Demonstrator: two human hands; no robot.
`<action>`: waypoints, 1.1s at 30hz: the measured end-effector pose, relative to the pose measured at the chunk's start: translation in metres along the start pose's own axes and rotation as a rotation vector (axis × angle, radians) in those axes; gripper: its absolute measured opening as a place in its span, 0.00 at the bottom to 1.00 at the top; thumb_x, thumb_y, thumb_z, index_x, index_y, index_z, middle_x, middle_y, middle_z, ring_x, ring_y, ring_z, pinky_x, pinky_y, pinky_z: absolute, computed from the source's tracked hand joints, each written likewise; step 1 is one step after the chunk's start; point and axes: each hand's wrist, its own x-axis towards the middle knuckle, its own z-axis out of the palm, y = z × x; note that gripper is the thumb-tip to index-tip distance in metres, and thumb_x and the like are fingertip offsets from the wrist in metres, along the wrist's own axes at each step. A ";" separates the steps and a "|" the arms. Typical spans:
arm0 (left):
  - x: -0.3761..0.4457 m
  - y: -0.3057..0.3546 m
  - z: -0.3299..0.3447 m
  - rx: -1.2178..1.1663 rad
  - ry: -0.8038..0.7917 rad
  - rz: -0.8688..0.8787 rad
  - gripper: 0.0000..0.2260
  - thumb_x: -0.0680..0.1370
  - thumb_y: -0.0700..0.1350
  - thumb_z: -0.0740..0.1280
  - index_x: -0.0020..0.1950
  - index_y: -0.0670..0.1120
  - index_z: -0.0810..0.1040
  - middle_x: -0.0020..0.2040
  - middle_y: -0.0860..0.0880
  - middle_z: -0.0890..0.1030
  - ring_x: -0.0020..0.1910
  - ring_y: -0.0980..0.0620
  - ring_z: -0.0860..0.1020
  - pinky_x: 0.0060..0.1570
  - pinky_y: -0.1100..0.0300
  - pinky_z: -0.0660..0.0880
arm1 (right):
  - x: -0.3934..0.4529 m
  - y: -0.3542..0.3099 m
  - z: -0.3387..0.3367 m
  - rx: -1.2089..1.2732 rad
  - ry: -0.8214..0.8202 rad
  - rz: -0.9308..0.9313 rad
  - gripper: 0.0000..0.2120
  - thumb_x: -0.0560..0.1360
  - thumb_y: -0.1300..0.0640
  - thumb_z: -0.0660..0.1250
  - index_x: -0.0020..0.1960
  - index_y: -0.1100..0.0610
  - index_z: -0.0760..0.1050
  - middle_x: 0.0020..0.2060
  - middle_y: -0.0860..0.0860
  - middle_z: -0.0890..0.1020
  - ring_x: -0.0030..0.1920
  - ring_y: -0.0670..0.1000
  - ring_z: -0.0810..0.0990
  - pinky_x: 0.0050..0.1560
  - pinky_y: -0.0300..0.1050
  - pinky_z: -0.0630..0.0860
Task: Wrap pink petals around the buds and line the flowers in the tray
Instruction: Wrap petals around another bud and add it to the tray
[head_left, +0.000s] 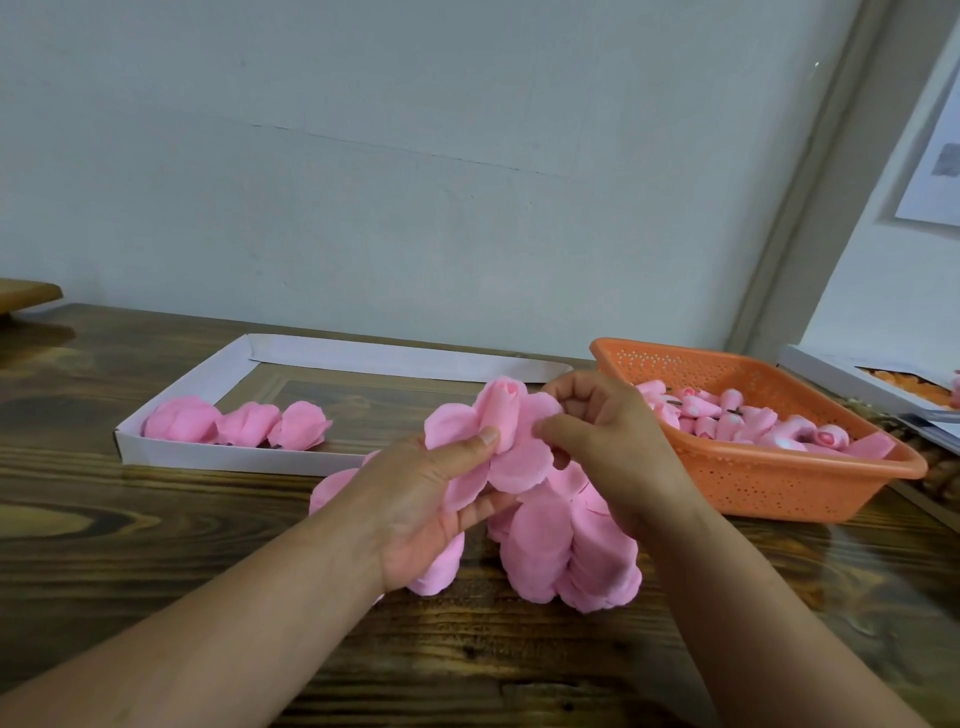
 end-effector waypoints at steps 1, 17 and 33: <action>0.000 0.000 0.000 0.018 -0.016 -0.004 0.19 0.71 0.40 0.68 0.61 0.39 0.77 0.53 0.43 0.84 0.49 0.49 0.84 0.42 0.57 0.82 | 0.000 0.000 0.000 -0.027 -0.002 0.004 0.09 0.69 0.72 0.63 0.40 0.59 0.75 0.28 0.49 0.79 0.28 0.45 0.76 0.34 0.38 0.75; -0.002 -0.004 0.002 0.162 0.039 0.005 0.17 0.72 0.41 0.69 0.59 0.36 0.78 0.40 0.47 0.84 0.39 0.54 0.82 0.51 0.52 0.81 | -0.007 -0.001 0.004 0.051 -0.075 -0.160 0.08 0.68 0.70 0.72 0.43 0.60 0.80 0.36 0.52 0.83 0.37 0.48 0.81 0.38 0.41 0.78; 0.003 -0.001 -0.006 0.556 0.356 0.097 0.11 0.78 0.51 0.66 0.54 0.47 0.81 0.48 0.47 0.84 0.51 0.47 0.81 0.56 0.51 0.75 | -0.011 -0.005 0.020 0.004 0.095 -0.098 0.06 0.70 0.69 0.69 0.38 0.60 0.80 0.34 0.62 0.82 0.34 0.54 0.78 0.37 0.55 0.77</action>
